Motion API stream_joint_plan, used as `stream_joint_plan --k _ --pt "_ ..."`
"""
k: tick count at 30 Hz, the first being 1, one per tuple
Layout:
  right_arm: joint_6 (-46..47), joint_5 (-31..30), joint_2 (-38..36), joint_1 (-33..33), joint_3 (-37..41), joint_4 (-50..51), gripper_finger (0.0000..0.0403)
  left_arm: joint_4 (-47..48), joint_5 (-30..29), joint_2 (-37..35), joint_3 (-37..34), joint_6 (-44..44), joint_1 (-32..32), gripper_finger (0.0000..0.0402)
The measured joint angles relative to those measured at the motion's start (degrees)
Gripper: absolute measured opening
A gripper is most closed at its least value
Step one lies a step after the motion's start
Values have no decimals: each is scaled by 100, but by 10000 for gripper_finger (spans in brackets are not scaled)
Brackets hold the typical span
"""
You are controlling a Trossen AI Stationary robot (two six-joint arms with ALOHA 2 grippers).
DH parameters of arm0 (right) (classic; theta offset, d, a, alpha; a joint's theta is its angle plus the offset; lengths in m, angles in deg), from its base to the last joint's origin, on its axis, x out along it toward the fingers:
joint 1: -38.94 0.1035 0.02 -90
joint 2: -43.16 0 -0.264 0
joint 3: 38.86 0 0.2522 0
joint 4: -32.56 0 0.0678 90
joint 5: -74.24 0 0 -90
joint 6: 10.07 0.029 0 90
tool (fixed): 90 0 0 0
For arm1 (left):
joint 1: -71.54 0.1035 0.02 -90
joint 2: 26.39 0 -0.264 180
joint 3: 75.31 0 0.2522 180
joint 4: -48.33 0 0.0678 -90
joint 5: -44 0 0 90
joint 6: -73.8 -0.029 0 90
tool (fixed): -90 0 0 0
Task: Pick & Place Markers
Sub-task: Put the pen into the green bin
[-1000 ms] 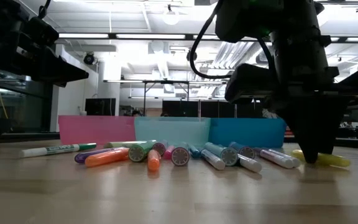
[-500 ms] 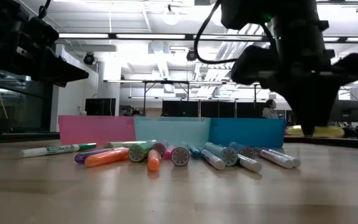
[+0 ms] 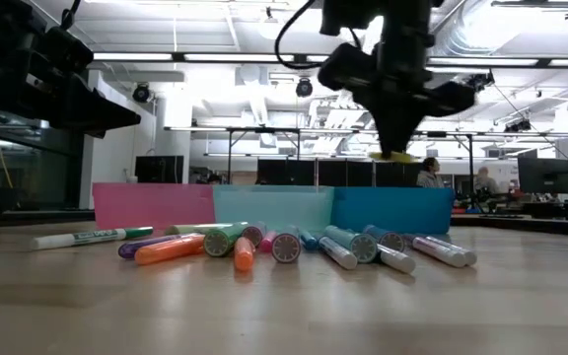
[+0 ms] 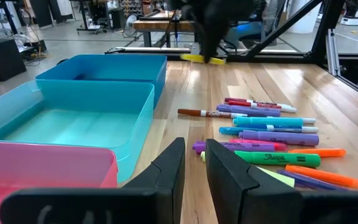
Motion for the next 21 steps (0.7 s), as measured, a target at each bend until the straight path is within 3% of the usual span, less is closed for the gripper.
stream_joint_plan --k 11,17,21 --pt "-2595 -233 105 -1097 -758 -587 26 0 0 0 0 0 0 62" --pt "-4626 328 771 -1366 -1546 -557 26 0 0 0 0 -1 0 62" --pt "-5745 366 1378 -1473 -2286 -204 26 2 0 0 0 -2 1 62"
